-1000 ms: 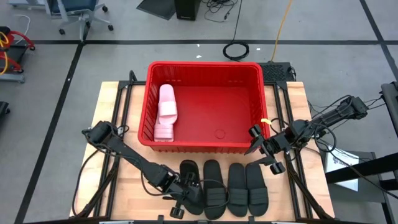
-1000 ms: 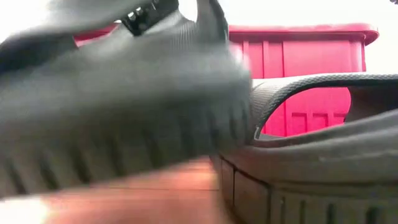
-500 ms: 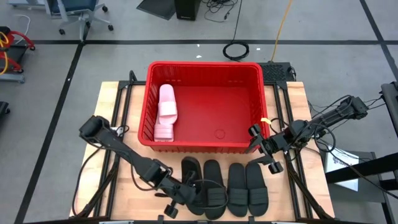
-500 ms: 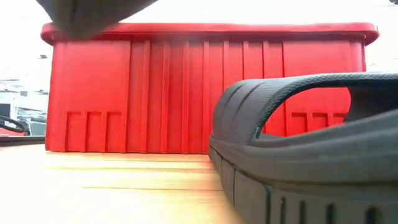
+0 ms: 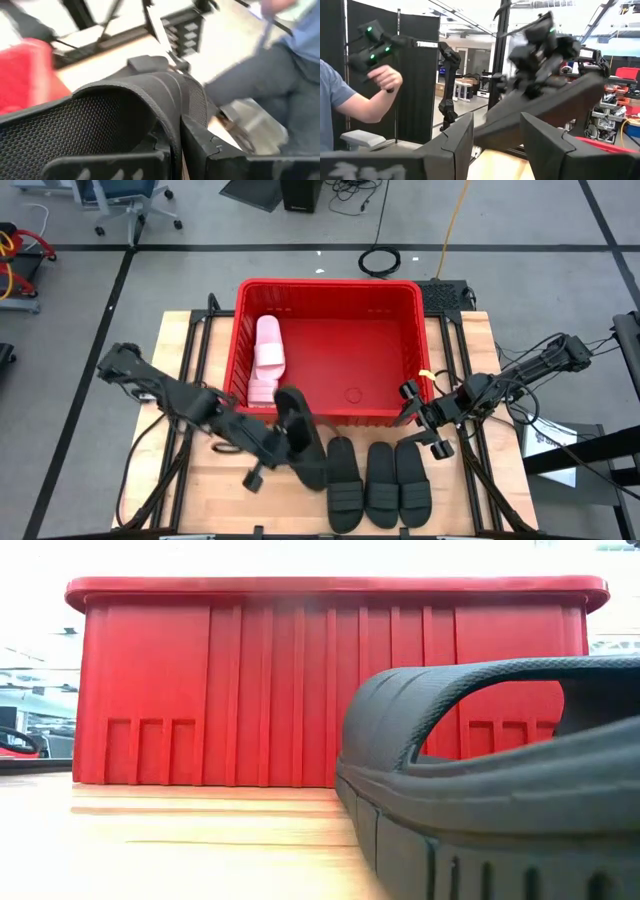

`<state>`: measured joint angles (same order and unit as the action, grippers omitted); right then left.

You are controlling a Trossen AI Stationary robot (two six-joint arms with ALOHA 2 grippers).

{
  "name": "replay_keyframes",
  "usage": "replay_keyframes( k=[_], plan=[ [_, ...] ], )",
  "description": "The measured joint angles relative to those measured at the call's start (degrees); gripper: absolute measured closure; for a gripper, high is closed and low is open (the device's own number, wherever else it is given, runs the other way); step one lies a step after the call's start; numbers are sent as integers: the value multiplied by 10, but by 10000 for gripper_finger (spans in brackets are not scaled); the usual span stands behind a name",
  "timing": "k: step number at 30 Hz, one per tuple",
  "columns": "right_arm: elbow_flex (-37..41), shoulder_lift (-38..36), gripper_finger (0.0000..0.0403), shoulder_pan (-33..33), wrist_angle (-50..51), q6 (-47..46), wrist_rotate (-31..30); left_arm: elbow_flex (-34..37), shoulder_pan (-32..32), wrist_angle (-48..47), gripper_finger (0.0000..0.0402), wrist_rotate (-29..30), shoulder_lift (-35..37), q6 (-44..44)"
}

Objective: Pick and place slides into bin
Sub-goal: Put the black slide into the red bin

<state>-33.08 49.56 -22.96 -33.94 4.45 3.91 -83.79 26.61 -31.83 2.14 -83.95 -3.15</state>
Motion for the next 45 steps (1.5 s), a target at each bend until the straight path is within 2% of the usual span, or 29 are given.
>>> replay_keyframes(
  k=[8, 15, 20, 30, 36, 42, 45],
  plan=[
    [0, 0, 252, 0, 25, 24, -57, 0, -57, -18, 397, 16, 90, -39],
    [0, 0, 252, 1, 54, 50, -131, 0, -126, -44, 359, 16, 142, -68],
    [0, 0, 252, 10, 56, 58, -146, -1, -196, -72, 338, 13, 166, -66],
    [0, 0, 252, 81, 88, 48, -146, -10, -357, -111, 340, -108, 185, -83],
    [0, -2, 252, 142, 114, 37, -144, -126, -435, -242, 341, -146, 127, -113],
    [0, -2, 252, 185, 137, 36, -141, -299, -497, -382, 341, -179, 20, -162],
    [0, -2, 252, 198, 137, 36, -107, -378, -530, -450, 341, -205, -41, -184]
  ],
)
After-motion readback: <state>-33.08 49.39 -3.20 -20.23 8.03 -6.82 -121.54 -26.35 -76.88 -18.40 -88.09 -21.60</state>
